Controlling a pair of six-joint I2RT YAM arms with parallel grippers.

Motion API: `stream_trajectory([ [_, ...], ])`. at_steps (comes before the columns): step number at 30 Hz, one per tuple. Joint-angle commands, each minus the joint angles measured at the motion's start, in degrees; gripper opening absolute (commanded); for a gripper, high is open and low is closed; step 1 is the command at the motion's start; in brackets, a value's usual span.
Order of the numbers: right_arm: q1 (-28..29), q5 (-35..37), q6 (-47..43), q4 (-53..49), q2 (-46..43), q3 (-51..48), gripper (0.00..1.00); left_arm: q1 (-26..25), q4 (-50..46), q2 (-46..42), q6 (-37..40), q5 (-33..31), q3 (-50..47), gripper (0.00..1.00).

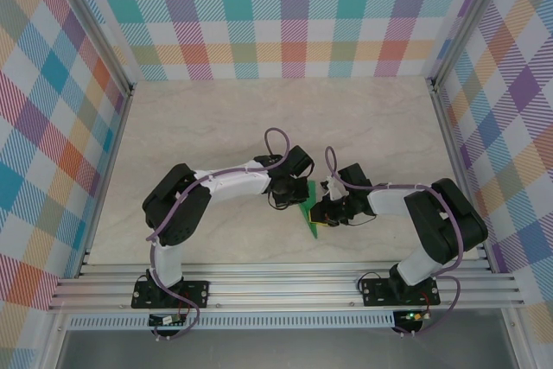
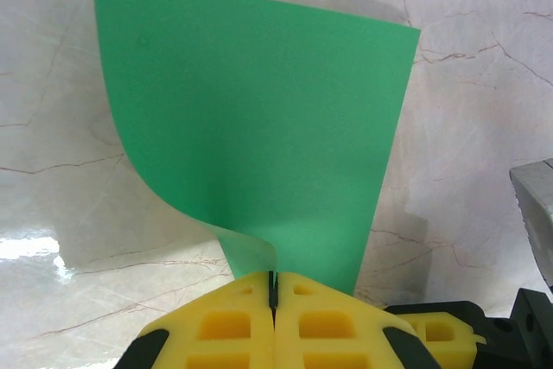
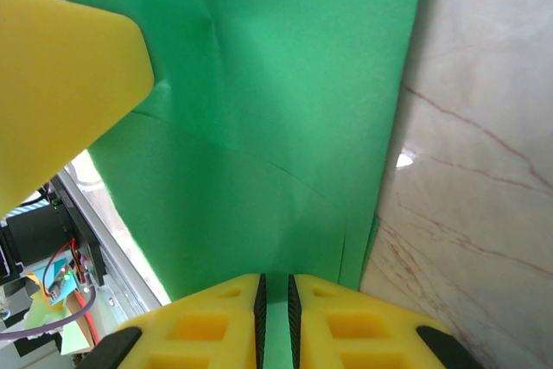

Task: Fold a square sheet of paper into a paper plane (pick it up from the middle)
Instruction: Fold the wing for the fifth time at the center of the table.

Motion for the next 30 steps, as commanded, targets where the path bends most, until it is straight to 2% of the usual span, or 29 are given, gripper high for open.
stream_trajectory([
  [1,0.7,5.6,-0.5,2.5,1.7,-0.8,0.18,0.9,0.3,-2.0,-1.3,-1.5,-1.1,0.0],
  [7,0.7,5.9,-0.3,1.3,-0.8,-0.2,0.21,1.0,1.1,-1.3,-1.2,-0.7,-1.1,0.0],
  [12,0.7,7.0,-0.6,-2.2,-6.7,0.3,0.23,0.9,-0.8,-0.3,1.5,0.7,0.3,0.0],
  [18,0.7,8.0,-2.3,-4.8,-13.4,-0.5,0.32,0.9,-1.1,0.0,2.4,1.6,0.8,0.0],
  [25,2.8,6.3,-1.5,-1.4,-14.1,-1.5,0.41,0.8,-0.6,0.0,2.2,2.0,1.1,0.0],
  [30,4.8,7.5,-0.4,0.7,-12.2,-1.3,0.42,0.8,-0.4,-0.3,2.0,2.2,1.2,0.0],
])
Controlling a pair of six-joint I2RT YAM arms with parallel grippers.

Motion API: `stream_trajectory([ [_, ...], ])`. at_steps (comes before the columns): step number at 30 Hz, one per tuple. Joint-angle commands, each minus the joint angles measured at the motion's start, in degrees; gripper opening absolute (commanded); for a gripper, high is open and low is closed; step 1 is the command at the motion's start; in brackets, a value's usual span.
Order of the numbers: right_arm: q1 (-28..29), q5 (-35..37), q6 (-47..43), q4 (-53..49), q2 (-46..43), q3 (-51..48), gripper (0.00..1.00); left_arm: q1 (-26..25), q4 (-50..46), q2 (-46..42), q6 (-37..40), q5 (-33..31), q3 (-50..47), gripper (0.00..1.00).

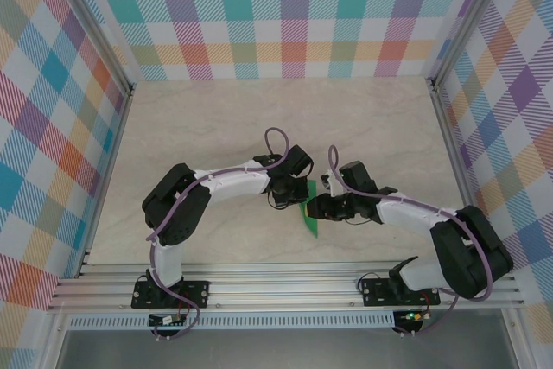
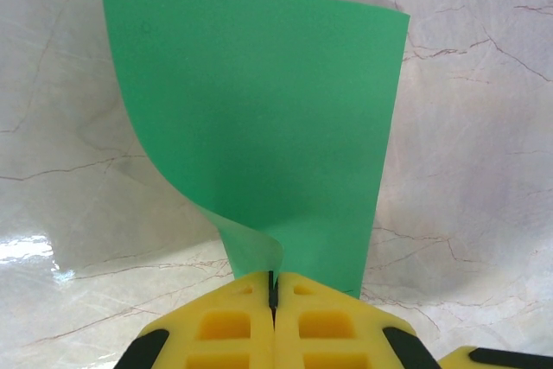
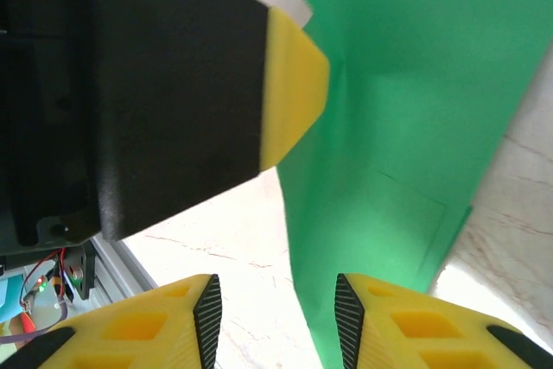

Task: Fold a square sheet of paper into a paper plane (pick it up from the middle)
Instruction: Fold the wing for the fifth time at the center of the table.

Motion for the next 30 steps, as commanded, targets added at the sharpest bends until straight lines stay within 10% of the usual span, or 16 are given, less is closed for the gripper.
stream_trajectory([
  [1,1.5,0.6,0.7,2.6,1.5,-0.3,0.43,0.6,-0.9,-0.3,0.7,1.0,1.4,0.0],
  [30,4.7,11.0,-1.9,2.1,6.4,0.9,0.44,0.7,2.0,-2.6,-1.2,2.6,-0.2,0.0],
])
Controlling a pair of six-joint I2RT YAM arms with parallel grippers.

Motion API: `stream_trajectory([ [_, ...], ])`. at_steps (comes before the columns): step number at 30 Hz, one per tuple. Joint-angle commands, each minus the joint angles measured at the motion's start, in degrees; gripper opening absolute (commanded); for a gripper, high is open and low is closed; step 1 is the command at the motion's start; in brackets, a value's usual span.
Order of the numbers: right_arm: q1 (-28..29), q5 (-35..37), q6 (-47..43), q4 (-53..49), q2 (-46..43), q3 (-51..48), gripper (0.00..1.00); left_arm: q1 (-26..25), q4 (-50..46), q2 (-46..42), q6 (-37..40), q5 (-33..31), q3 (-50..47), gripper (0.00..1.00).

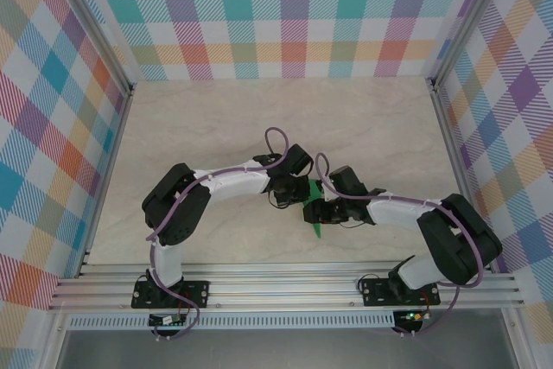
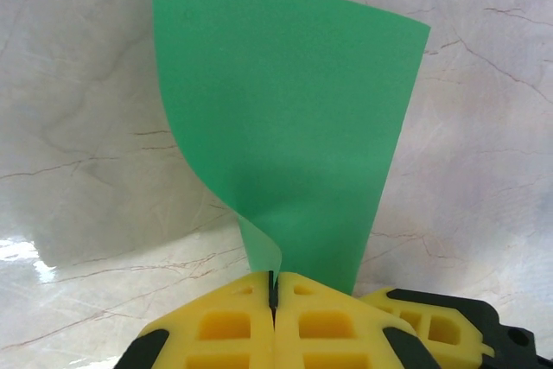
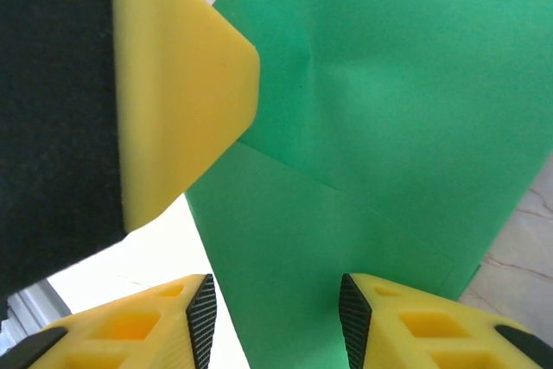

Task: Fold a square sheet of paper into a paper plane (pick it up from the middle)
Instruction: Fold the wing for the fifth time at the center of the table.

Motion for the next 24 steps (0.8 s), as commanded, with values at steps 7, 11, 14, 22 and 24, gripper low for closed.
stream_trajectory([
  [7,1.1,3.4,-1.1,0.0,1.4,0.8,0.34,0.4,0.0,-2.5,-0.5,0.8,-0.1,0.0],
  [11,1.1,3.9,-0.8,0.1,1.4,0.5,0.29,0.4,-0.3,-2.6,-0.5,0.7,-0.1,0.0],
  [14,1.1,4.2,-0.7,0.2,1.5,0.3,0.24,0.4,-0.4,-2.5,-0.5,0.6,0.0,0.0],
  [22,1.2,4.5,-0.4,0.7,1.8,-0.1,0.13,0.5,-1.0,-3.4,-0.5,-0.7,0.0,0.05],
  [24,1.2,4.6,-0.2,0.8,2.0,-0.2,0.1,0.5,-1.4,-3.9,-0.6,-1.6,-0.1,0.08],
])
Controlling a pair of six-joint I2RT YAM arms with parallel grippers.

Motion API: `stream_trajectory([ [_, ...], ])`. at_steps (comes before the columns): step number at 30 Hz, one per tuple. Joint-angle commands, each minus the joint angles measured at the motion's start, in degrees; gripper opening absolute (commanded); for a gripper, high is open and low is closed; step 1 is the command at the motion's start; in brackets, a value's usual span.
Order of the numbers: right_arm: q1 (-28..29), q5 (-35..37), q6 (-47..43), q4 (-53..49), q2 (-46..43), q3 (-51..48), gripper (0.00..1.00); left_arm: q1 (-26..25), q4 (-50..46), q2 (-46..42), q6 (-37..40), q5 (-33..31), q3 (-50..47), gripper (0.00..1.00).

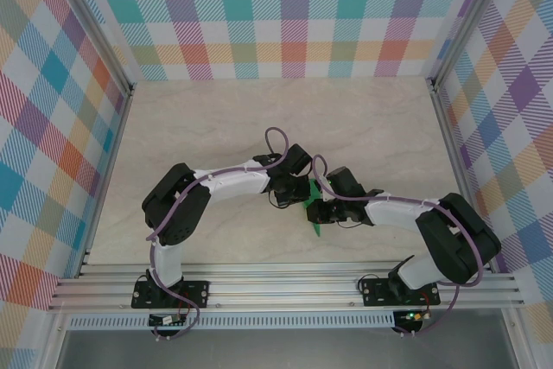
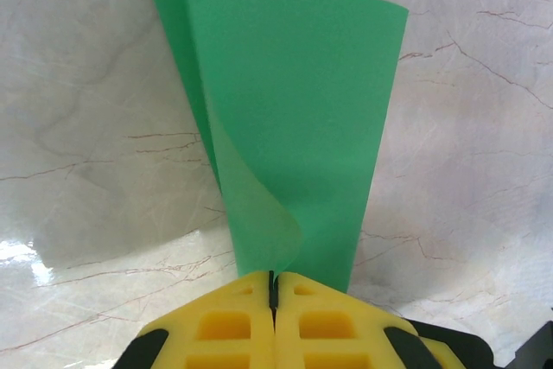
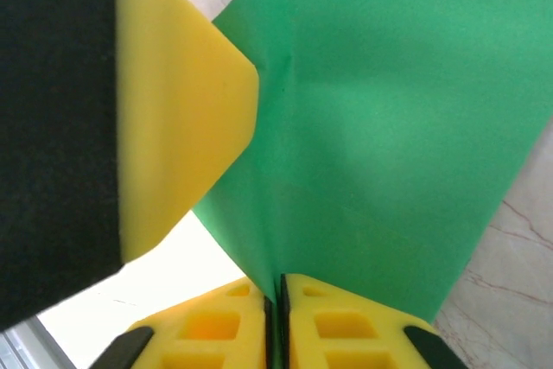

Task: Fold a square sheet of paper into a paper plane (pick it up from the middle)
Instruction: Fold the wing for the fifth time at the center of the table.

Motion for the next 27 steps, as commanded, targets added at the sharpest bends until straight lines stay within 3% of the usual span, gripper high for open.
stream_trajectory([
  [1,0.3,1.2,0.1,-0.3,1.3,-0.4,0.08,0.5,-1.6,-4.2,-0.5,-1.9,-0.2,0.1],
  [12,-0.8,-6.6,2.9,4.9,-0.9,-1.8,0.04,0.5,1.4,-15.2,-2.6,-11.6,-8.4,0.46],
  [16,-2.5,-12.6,3.9,7.9,-0.7,-2.2,0.05,0.5,3.7,-17.5,-2.3,-11.7,-10.9,0.45],
  [21,-4.7,-18.9,5.8,12.9,-0.4,-3.7,0.06,0.5,7.3,-17.5,-2.1,-9.8,-12.9,0.35],
  [27,-6.8,-20.6,7.2,15.3,1.2,-5.3,0.06,0.5,12.5,-15.0,-2.6,-5.9,-13.9,0.33],
])
